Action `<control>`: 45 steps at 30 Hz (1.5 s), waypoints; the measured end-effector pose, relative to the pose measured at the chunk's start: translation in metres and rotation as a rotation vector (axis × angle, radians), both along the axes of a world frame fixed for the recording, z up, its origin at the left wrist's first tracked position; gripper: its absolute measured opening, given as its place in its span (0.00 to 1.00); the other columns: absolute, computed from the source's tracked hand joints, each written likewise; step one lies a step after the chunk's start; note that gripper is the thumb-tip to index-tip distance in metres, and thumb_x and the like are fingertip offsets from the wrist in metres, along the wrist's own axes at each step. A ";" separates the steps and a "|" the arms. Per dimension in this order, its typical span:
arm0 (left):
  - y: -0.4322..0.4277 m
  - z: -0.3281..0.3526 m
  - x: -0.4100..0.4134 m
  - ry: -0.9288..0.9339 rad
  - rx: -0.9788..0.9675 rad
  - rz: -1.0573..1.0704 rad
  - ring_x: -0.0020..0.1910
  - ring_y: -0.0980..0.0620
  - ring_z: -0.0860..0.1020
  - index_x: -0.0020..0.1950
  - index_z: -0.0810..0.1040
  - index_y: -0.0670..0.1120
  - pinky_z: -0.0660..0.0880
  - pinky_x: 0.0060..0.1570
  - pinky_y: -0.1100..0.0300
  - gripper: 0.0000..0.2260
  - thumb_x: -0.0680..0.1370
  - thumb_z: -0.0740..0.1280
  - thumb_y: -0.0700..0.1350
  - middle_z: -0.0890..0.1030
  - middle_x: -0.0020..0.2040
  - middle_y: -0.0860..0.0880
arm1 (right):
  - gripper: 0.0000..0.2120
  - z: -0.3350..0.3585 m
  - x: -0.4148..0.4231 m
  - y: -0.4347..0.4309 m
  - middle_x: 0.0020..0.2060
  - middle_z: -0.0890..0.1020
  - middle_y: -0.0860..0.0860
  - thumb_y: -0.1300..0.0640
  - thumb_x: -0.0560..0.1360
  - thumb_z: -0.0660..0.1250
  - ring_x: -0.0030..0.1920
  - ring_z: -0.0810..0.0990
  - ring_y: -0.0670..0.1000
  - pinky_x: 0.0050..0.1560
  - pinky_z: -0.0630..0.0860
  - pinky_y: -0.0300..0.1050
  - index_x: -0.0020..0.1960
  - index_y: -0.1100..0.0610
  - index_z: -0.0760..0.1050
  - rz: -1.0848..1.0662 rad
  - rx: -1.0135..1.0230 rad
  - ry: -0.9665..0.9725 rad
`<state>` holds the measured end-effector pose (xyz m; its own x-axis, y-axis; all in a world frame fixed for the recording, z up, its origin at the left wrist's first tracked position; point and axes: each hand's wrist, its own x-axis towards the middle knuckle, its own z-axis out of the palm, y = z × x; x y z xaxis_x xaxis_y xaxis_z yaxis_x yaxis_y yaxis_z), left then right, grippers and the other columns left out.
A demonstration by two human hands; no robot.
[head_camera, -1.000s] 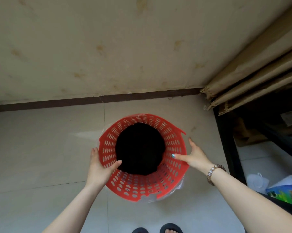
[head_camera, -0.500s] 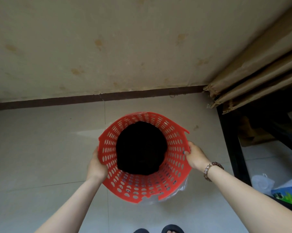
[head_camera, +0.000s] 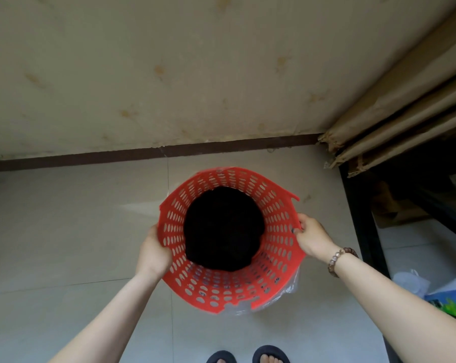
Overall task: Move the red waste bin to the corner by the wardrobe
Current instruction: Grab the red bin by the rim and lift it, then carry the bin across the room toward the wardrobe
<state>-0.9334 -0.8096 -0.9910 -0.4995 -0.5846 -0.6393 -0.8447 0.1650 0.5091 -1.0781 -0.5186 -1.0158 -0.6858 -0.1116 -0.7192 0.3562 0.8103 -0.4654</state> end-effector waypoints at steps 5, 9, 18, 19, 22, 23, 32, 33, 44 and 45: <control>-0.010 0.052 -0.003 0.006 -0.022 -0.068 0.59 0.40 0.80 0.70 0.71 0.45 0.75 0.51 0.54 0.25 0.72 0.59 0.35 0.81 0.61 0.42 | 0.16 0.059 -0.016 0.002 0.51 0.86 0.59 0.68 0.78 0.57 0.48 0.86 0.59 0.54 0.82 0.59 0.62 0.58 0.76 0.073 -0.087 0.021; -0.021 0.098 -0.007 0.005 -0.091 -0.080 0.57 0.41 0.80 0.70 0.71 0.45 0.75 0.50 0.55 0.26 0.73 0.57 0.32 0.81 0.62 0.41 | 0.13 0.117 -0.034 -0.001 0.45 0.88 0.56 0.68 0.77 0.60 0.42 0.88 0.56 0.48 0.84 0.58 0.55 0.57 0.78 0.151 -0.111 0.074; -0.028 0.225 -0.009 0.092 -0.117 -0.020 0.48 0.47 0.80 0.69 0.72 0.49 0.77 0.45 0.54 0.27 0.73 0.58 0.33 0.79 0.50 0.50 | 0.14 0.245 -0.054 -0.009 0.40 0.88 0.60 0.69 0.74 0.60 0.42 0.87 0.64 0.48 0.82 0.64 0.49 0.59 0.82 0.254 -0.201 0.196; -0.029 0.239 -0.009 0.097 -0.119 -0.009 0.48 0.47 0.80 0.69 0.72 0.49 0.77 0.44 0.55 0.27 0.72 0.58 0.32 0.79 0.50 0.51 | 0.14 0.259 -0.055 -0.010 0.40 0.88 0.59 0.69 0.74 0.60 0.42 0.87 0.63 0.47 0.82 0.64 0.50 0.58 0.82 0.250 -0.213 0.198; -0.033 0.284 -0.003 0.125 -0.123 0.004 0.49 0.47 0.80 0.67 0.75 0.50 0.76 0.45 0.54 0.26 0.72 0.58 0.31 0.80 0.51 0.50 | 0.15 0.308 -0.055 -0.014 0.40 0.88 0.58 0.69 0.73 0.60 0.42 0.87 0.63 0.47 0.83 0.63 0.48 0.57 0.83 0.250 -0.256 0.196; -0.035 0.310 0.000 0.147 -0.128 0.012 0.50 0.48 0.80 0.65 0.75 0.50 0.77 0.48 0.53 0.25 0.72 0.59 0.31 0.81 0.52 0.50 | 0.15 0.333 -0.055 -0.018 0.40 0.88 0.59 0.69 0.71 0.59 0.44 0.86 0.65 0.48 0.82 0.64 0.47 0.58 0.83 0.260 -0.268 0.202; -0.043 0.435 0.021 0.194 -0.082 0.036 0.50 0.46 0.83 0.54 0.78 0.52 0.80 0.52 0.47 0.22 0.70 0.60 0.29 0.84 0.50 0.48 | 0.14 0.446 -0.045 -0.029 0.37 0.88 0.55 0.69 0.68 0.60 0.38 0.87 0.55 0.44 0.82 0.60 0.43 0.60 0.83 0.274 -0.253 0.220; -0.044 0.448 0.023 0.202 -0.084 0.034 0.51 0.45 0.83 0.54 0.78 0.51 0.80 0.52 0.47 0.21 0.70 0.61 0.29 0.84 0.50 0.47 | 0.13 0.457 -0.044 -0.030 0.36 0.88 0.55 0.69 0.68 0.61 0.37 0.87 0.53 0.44 0.82 0.60 0.42 0.60 0.83 0.271 -0.248 0.218; -0.052 0.583 0.055 0.215 -0.098 0.036 0.36 0.51 0.79 0.57 0.80 0.44 0.75 0.35 0.60 0.20 0.72 0.59 0.28 0.82 0.39 0.49 | 0.17 0.601 -0.024 -0.053 0.35 0.86 0.62 0.62 0.58 0.59 0.32 0.80 0.52 0.33 0.76 0.52 0.40 0.68 0.80 0.342 -0.207 0.291; -0.054 0.595 0.060 0.211 -0.104 0.035 0.36 0.52 0.79 0.58 0.80 0.44 0.74 0.33 0.61 0.20 0.72 0.60 0.27 0.82 0.39 0.49 | 0.17 0.614 -0.020 -0.056 0.35 0.86 0.64 0.63 0.58 0.59 0.32 0.79 0.52 0.33 0.75 0.51 0.41 0.69 0.79 0.344 -0.207 0.295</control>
